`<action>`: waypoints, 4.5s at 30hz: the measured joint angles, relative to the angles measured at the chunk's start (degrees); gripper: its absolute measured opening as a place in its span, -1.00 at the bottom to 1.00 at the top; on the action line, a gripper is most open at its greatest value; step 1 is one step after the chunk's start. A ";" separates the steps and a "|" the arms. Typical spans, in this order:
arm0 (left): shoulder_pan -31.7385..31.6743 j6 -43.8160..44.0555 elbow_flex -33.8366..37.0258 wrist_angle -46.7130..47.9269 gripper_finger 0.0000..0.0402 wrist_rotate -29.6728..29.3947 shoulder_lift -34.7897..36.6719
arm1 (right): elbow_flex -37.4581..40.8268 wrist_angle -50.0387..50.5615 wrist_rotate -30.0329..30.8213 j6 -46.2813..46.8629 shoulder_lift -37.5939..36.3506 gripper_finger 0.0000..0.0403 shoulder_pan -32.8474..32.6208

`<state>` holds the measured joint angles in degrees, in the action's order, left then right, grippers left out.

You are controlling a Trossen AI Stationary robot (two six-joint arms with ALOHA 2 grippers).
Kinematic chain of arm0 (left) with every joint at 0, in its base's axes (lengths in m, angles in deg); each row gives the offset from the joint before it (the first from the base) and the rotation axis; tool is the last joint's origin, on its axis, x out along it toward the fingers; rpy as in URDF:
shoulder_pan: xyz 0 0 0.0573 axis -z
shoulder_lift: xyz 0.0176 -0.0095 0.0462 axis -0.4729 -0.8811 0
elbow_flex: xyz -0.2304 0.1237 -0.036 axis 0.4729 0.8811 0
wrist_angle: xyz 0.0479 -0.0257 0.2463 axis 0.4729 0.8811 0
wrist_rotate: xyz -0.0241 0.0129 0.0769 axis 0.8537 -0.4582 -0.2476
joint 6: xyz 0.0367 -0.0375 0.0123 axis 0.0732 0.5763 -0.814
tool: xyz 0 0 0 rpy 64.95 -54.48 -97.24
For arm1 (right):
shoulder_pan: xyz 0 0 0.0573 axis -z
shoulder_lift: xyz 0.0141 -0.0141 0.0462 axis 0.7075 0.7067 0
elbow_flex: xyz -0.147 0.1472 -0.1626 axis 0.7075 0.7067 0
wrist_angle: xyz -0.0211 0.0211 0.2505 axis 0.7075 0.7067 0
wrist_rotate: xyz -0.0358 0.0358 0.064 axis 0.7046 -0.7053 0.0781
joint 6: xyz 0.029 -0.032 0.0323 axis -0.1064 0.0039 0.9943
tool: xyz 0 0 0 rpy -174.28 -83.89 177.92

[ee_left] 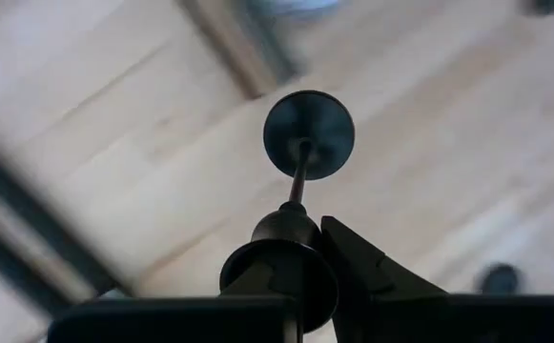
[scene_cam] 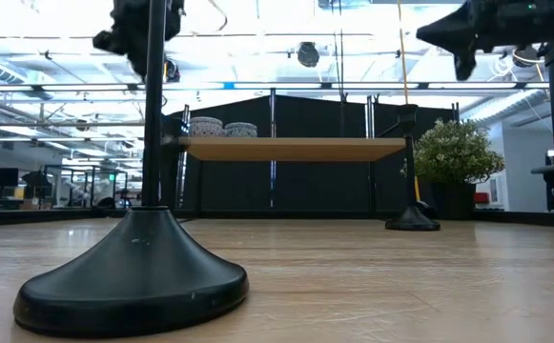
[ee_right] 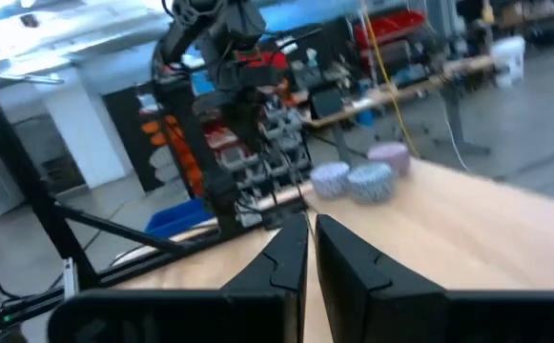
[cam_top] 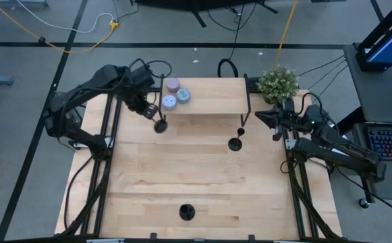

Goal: Pick & Place candle stick holders
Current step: Put the left candle holder on the shelf

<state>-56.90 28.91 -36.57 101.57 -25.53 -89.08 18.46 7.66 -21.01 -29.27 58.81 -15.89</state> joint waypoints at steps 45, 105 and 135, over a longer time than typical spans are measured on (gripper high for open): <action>18.32 4.35 -8.21 -40.63 -0.89 6.67 -13.37 | -48.33 23.98 -20.55 -21.57 57.99 -0.38 -10.43; 19.00 3.06 -8.24 -40.15 -0.90 5.05 -13.27 | -49.72 18.61 -11.07 -21.62 64.43 -0.96 -12.74; 14.20 -4.57 -8.26 -37.46 0.38 -7.64 -1.67 | -49.77 7.35 -0.15 -21.65 60.00 -0.97 -2.47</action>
<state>-42.69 24.34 -44.82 64.11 -33.18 -90.75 -31.31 15.01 -21.15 -50.92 118.81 -18.36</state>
